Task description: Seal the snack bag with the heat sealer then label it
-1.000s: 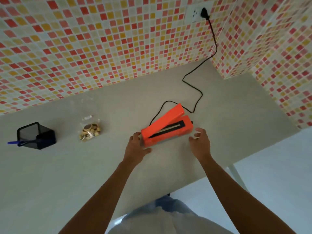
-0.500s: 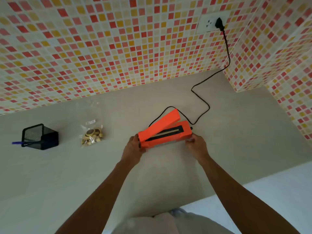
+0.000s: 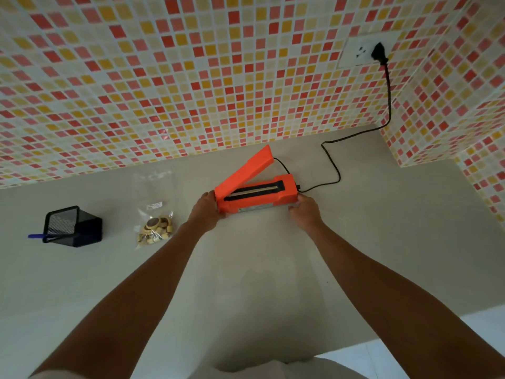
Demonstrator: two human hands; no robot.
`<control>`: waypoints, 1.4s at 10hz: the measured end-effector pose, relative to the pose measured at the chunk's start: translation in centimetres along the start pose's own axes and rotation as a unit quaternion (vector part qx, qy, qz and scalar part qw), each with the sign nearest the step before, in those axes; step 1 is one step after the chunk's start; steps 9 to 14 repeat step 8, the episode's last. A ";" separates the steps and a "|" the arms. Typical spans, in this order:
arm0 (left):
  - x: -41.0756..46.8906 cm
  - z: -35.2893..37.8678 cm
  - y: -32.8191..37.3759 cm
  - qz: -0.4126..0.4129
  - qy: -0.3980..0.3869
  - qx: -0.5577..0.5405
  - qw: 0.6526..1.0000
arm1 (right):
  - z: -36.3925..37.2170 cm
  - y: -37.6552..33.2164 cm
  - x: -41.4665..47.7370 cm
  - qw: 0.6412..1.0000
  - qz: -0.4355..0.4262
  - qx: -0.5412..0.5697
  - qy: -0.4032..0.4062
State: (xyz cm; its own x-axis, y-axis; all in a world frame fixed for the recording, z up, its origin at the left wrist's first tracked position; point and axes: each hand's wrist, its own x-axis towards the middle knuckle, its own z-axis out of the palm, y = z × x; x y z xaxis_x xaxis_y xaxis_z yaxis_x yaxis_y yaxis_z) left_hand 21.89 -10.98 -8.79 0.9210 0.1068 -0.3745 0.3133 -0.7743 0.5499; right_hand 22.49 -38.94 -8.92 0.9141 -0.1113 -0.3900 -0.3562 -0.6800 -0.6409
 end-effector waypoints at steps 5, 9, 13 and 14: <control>-5.3 -1.4 2.6 0.024 0.015 0.110 0.994 | -1.1 -1.3 -4.4 0.998 -0.040 -0.048 0.030; -14.2 -10.8 3.3 0.117 0.118 0.210 0.963 | -4.1 -8.8 -12.1 0.972 -0.182 -0.120 0.083; -14.2 -10.8 3.3 0.117 0.118 0.210 0.963 | -4.1 -8.8 -12.1 0.972 -0.182 -0.120 0.083; -14.2 -10.8 3.3 0.117 0.118 0.210 0.963 | -4.1 -8.8 -12.1 0.972 -0.182 -0.120 0.083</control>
